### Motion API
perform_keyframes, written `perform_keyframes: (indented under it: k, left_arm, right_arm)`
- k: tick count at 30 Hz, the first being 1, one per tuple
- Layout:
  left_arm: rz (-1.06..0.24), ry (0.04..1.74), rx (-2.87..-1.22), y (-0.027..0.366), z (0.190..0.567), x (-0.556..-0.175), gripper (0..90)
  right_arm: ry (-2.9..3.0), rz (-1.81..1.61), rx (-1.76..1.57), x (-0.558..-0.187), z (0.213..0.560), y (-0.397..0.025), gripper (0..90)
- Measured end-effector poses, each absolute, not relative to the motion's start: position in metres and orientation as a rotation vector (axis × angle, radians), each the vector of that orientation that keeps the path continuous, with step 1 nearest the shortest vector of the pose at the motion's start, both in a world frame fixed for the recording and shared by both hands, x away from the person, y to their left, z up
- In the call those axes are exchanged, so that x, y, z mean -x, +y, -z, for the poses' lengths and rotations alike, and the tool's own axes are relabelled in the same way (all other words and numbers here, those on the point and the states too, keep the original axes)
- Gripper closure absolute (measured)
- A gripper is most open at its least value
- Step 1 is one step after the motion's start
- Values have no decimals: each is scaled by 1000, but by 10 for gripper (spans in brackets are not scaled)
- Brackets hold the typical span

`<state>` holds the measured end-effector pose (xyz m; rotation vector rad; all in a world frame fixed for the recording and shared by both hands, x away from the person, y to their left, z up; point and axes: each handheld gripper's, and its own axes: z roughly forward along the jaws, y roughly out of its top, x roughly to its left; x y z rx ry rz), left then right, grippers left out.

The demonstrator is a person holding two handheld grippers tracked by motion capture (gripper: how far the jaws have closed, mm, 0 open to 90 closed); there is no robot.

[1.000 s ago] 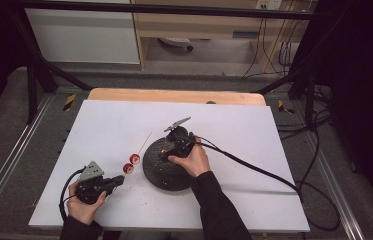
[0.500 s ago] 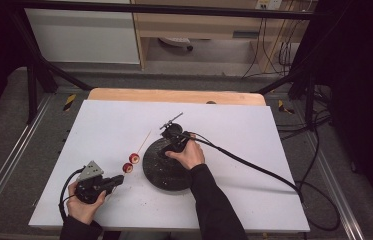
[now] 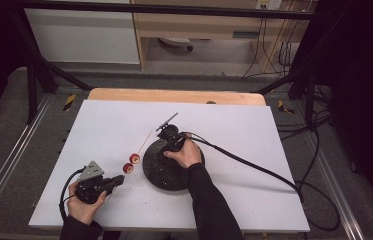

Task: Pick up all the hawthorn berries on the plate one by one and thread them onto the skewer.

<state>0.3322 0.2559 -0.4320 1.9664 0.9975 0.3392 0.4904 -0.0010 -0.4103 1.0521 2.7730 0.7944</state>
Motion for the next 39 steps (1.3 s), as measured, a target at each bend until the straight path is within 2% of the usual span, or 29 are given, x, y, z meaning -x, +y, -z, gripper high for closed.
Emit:
perform_keyframes:
  k: [13, 23, 39]
  left_arm:
    - [-341, 996, -1969, 255, 432, -332, 880]
    - [-341, 988, -1971, 255, 432, -332, 880]
    - [-343, 972, -1978, 251, 431, -329, 880]
  right_arm:
    - [2800, -750, -1071, -494, 416, 1, 611]
    - [2806, -742, -1083, -494, 414, 0, 622]
    - [2762, -769, -1122, -482, 387, -13, 626]
